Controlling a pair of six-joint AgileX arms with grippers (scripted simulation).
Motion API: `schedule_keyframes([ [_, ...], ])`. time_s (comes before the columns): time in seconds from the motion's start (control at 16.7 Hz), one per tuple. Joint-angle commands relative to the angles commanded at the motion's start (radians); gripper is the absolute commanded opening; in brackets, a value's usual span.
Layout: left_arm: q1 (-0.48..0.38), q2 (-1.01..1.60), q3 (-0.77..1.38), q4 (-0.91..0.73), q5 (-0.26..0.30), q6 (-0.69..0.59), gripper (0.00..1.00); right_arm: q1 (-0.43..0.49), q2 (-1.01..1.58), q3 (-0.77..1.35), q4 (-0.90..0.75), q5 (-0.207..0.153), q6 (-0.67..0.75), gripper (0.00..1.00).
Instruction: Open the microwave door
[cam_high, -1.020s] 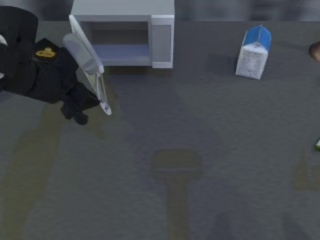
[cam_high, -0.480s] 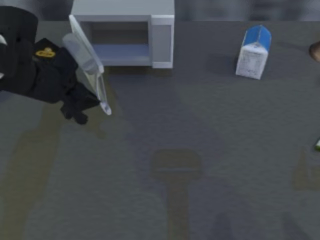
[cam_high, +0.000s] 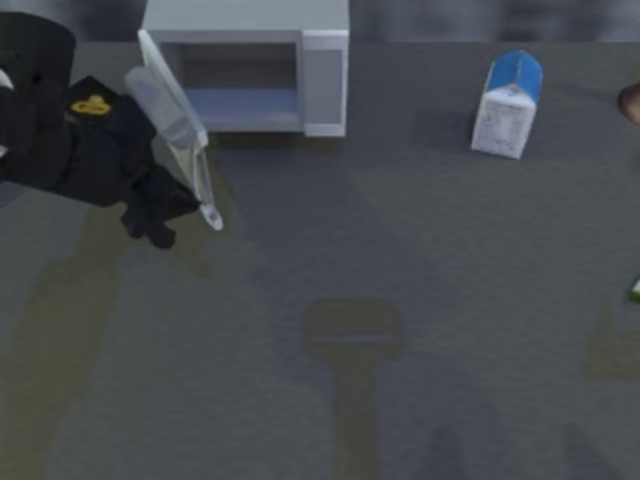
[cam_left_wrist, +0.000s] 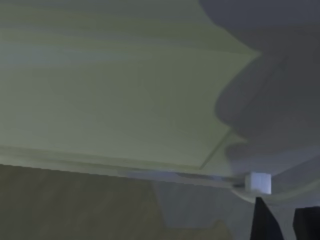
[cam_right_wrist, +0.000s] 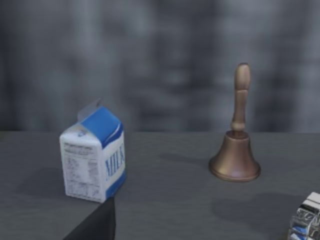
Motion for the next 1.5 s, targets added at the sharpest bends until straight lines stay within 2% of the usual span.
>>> schedule_keyframes([
  [0.48,-0.004,-0.001,-0.004,-0.004,0.005,0.000,0.00,0.000,0.000,0.000,0.000,0.000,0.000,1.00],
  [0.96,0.033,0.014,0.024,-0.059,0.040,0.092,0.00,0.000,0.000,0.000,0.000,0.000,0.000,1.00],
  [1.5,0.033,0.014,0.024,-0.059,0.040,0.093,0.00,0.000,0.000,0.000,0.000,0.000,0.000,1.00],
])
